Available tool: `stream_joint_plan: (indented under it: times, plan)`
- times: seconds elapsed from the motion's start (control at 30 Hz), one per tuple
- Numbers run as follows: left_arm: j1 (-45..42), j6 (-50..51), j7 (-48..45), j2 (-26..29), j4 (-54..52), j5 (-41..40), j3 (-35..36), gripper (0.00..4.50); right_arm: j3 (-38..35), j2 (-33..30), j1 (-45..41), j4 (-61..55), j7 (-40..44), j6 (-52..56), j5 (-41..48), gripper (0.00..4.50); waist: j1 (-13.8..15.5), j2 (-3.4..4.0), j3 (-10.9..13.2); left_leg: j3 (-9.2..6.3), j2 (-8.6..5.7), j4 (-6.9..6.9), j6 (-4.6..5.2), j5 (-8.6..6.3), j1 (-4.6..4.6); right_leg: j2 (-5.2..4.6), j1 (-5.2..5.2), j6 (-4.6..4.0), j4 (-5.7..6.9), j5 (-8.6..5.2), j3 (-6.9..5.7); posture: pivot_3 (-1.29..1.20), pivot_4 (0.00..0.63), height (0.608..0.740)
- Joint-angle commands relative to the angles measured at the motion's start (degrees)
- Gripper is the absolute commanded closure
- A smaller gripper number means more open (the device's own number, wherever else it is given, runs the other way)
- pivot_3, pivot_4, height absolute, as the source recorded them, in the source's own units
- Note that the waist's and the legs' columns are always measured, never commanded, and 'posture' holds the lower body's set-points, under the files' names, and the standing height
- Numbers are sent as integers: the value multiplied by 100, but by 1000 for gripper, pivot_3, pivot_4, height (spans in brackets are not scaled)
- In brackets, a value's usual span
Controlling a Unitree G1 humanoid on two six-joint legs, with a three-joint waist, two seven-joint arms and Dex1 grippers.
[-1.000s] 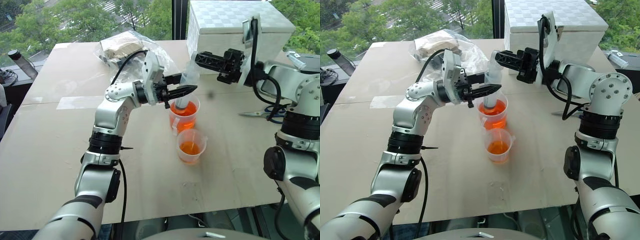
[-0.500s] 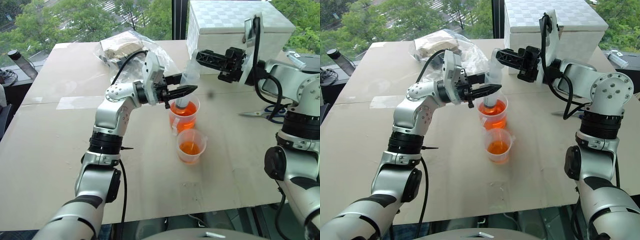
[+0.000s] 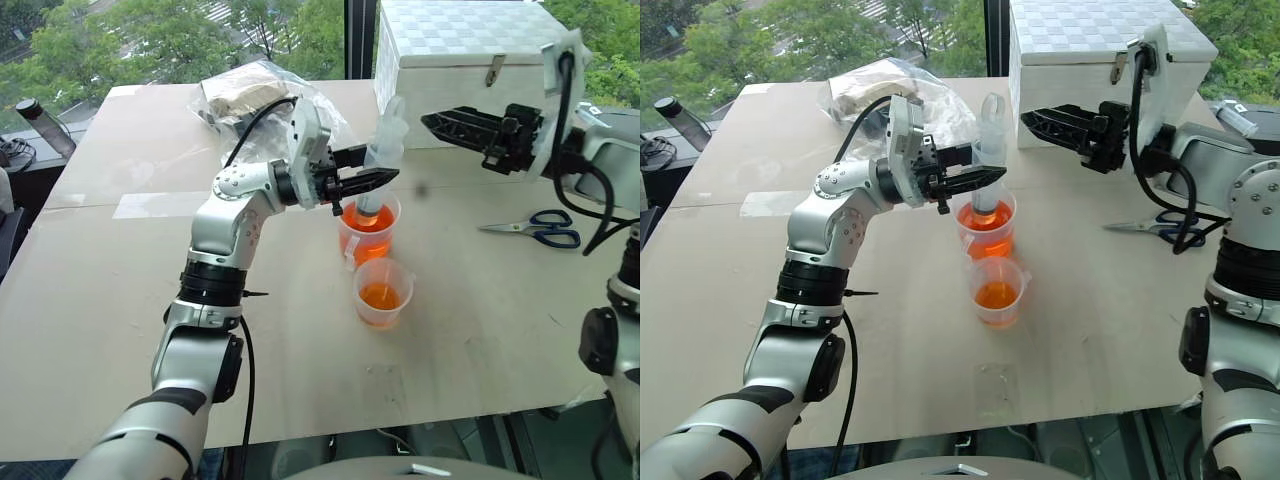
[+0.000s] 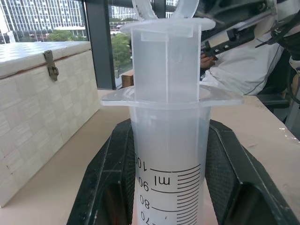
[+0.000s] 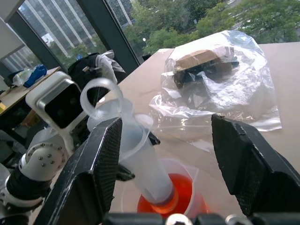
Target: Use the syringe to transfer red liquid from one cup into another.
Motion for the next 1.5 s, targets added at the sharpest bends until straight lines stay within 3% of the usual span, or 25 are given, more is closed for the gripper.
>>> stream_joint_plan:
  times: [0.03, 0.33, 0.73, 1.13, 1.2, 1.5]
  plan:
    - [-228, 158, 127, 30, -456, -298, 230, 3083, -295, -454, 211, -298, 570, -42, 100, 1300, 1, -1, 0, 0, 0, 0, 0, 0, 0, 0, 0, 0, 0, 0, 0, 0, 150, 740]
    - [-359, 865, 482, 199, -1282, -828, 442, 3083, -692, -210, 1605, -902, 1088, -1445, -505, 1300, 11, 0, 2, -1, 1, 1, -1, 0, -1, -1, 0, 0, 0, 0, 1, 0, 150, 740]
    - [-229, 1038, 668, 520, -1593, -1004, 555, 3083, -301, 33, 2609, -1323, 1448, -2354, -1213, 1300, 8, 2, 3, -1, 2, 7, -2, 1, 7, 2, 2, 0, -13, 0, 4, 0, 150, 740]
    - [-6, 656, 686, 398, -1303, -809, 411, 3083, 359, -136, 3492, -1326, 2533, -3980, -2787, 1300, 31, 2, 3, 0, 1, 10, -2, 1, 7, 4, 5, 0, -18, 0, 3, 0, 150, 740]
    - [-53, 696, 727, 350, -1295, -870, 450, 3083, 254, -98, 3540, -1322, 2593, -4016, -2723, 1300, 31, 2, 3, 0, 1, 12, -2, 1, 8, 4, 5, 0, -16, 0, 3, 0, 150, 740]
    - [-72, 1451, 718, 466, -1990, -1717, 598, 3083, -618, -353, 3749, -1841, 3153, -3250, -840, 1300, 26, 2, 3, -4, 1, 12, -2, 1, 10, 2, 8, 0, -16, 0, 2, 0, 150, 740]
